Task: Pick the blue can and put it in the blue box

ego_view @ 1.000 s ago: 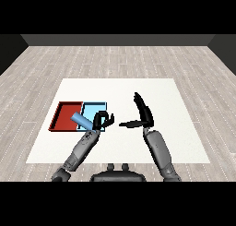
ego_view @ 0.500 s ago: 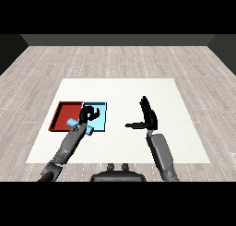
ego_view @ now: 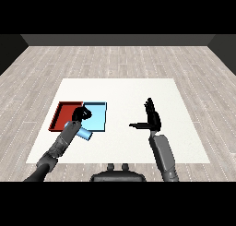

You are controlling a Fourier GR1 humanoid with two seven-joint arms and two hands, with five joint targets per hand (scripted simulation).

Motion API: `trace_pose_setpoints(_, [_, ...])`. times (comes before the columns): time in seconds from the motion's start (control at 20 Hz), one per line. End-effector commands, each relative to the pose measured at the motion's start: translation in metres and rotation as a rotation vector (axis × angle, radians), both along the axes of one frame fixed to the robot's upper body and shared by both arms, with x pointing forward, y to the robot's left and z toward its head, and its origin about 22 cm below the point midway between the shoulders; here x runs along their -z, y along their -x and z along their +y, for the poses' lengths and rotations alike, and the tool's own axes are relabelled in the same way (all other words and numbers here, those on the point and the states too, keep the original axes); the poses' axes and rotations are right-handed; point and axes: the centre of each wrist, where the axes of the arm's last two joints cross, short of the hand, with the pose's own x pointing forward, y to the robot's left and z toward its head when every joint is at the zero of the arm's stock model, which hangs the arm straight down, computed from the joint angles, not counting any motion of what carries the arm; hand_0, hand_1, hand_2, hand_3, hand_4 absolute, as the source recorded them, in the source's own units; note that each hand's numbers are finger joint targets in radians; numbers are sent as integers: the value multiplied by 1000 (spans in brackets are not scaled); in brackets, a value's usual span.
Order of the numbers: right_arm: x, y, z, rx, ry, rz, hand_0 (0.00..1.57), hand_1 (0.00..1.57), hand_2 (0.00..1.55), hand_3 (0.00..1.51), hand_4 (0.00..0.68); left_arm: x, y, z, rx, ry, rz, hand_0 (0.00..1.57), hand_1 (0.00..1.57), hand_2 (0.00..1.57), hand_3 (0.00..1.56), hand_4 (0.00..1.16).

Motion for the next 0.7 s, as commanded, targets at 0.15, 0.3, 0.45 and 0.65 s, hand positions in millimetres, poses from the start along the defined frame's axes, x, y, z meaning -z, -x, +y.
trace_pose_setpoints(0.15, [8, -9, -14, 42, -25, 35, 0, 0, 0, 0, 0, 10, -19, -20, -59, -151, 246, 848, 848, 795, 580, 878])
trace_pose_setpoints(0.3, [9, -16, -17, 25, -18, 39, 0, 0, 0, 0, 0, 22, -14, -23, -65, -142, 354, 1221, 1221, 1033, 0, 786])
trace_pose_setpoints(0.45, [26, -15, -7, 63, -21, 73, 0, 0, 0, 0, 0, 29, -11, -33, -40, -241, 515, 1205, 1205, 1061, 0, 827])
trace_pose_setpoints(0.65, [10, -19, -21, 69, -45, 73, 0, 0, 0, 0, 0, 34, -7, -34, 70, -124, 576, 1463, 1463, 1338, 131, 621])
